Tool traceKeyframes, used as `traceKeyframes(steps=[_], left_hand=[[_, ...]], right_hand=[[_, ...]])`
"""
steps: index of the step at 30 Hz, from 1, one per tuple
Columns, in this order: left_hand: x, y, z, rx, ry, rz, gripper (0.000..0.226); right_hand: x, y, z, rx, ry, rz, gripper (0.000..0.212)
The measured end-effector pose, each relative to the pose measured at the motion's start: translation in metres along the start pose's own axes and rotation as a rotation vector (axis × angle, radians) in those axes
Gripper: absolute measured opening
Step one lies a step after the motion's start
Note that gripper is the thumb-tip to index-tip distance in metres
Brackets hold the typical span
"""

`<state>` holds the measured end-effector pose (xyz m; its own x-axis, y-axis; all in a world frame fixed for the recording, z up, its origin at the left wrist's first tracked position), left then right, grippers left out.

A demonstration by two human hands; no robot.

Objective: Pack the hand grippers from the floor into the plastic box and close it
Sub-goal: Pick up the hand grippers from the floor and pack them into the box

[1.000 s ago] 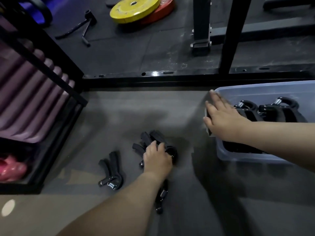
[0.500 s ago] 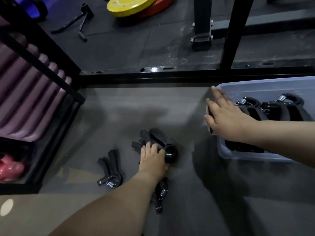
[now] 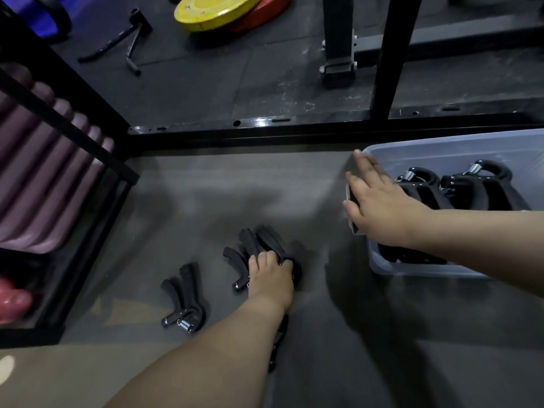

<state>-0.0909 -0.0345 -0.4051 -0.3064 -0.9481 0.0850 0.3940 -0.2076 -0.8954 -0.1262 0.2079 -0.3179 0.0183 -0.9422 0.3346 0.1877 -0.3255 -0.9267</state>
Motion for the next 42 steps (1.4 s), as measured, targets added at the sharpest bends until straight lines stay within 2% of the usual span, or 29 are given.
traceKeyframes(steps=[5, 9, 14, 17, 21, 24, 28, 31, 34, 40, 42], left_hand=[[0.0, 0.003, 0.008, -0.004, 0.114, -0.058, 0.034], [-0.004, -0.001, 0.01, -0.112, 0.176, 0.041, 0.028], [-0.017, -0.023, -0.006, -0.248, 0.001, 0.395, 0.03], [-0.026, -0.047, -0.014, -0.32, -0.137, 0.622, 0.023], [-0.033, -0.077, -0.021, -0.36, -0.296, 0.878, 0.022], [-0.036, -0.092, -0.024, -0.306, -0.374, 1.12, 0.029], [-0.034, -0.103, -0.024, -0.21, -0.535, 1.566, 0.03], [-0.03, -0.108, -0.018, -0.071, -0.487, 1.766, 0.028], [-0.029, -0.119, -0.011, -0.002, -0.399, 1.868, 0.033], [-0.047, -0.147, -0.008, -0.056, -0.379, 1.906, 0.028], [-0.056, -0.155, -0.008, -0.021, -0.354, 1.951, 0.031]], right_hand=[[0.0, 0.001, 0.0, 0.003, -0.001, 0.007, 0.061], [-0.001, 0.0, -0.001, 0.006, 0.004, 0.006, 0.062], [0.002, -0.002, 0.001, 0.016, 0.006, 0.017, 0.063], [0.004, -0.006, 0.002, 0.031, 0.011, 0.023, 0.063], [0.006, -0.007, 0.002, 0.034, 0.012, 0.047, 0.063], [0.007, -0.009, 0.002, 0.057, 0.018, 0.049, 0.064], [0.005, -0.011, 0.003, 0.087, 0.011, 0.053, 0.064], [0.002, -0.01, 0.002, 0.093, 0.004, 0.055, 0.064], [0.001, -0.009, 0.004, 0.098, -0.008, 0.055, 0.064], [-0.003, -0.014, 0.012, 0.135, -0.037, 0.087, 0.065], [-0.004, -0.016, 0.015, 0.157, -0.042, 0.073, 0.065]])
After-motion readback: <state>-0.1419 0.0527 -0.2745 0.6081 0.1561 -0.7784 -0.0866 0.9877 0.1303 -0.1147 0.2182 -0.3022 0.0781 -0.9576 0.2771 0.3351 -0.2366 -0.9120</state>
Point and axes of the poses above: each hand's wrist, its own z-axis away from the middle knuckle, its own y-axis out of the palm, x = y × z, the point moved 1 cm from there along -z, towards the middle knuckle, and after that the axes turned 3 degrees about x, right-handed, at the moved point
